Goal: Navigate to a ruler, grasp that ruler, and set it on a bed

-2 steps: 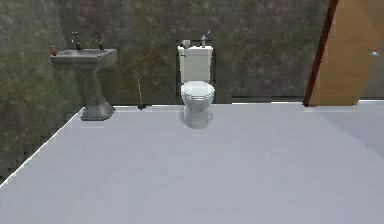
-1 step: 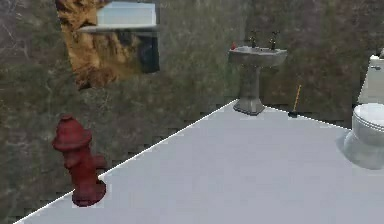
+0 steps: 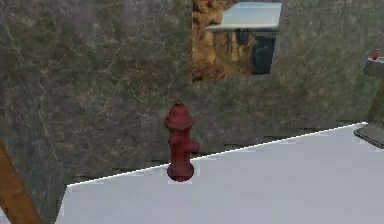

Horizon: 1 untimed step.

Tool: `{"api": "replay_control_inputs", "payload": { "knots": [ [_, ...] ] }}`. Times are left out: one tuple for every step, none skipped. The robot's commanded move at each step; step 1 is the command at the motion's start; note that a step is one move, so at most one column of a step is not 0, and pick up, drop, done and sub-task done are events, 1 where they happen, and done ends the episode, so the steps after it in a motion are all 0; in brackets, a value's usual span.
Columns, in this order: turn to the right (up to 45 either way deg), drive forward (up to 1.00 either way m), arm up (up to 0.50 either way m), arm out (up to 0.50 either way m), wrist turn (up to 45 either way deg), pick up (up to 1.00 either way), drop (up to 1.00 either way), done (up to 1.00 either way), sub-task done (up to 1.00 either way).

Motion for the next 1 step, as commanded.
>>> {"api": "replay_control_inputs", "payload": {
  "knots": [
    [0.0,0.10,0.00,0.00,0.0,0.00,0.00,0.00,0.00]
  ]
}}
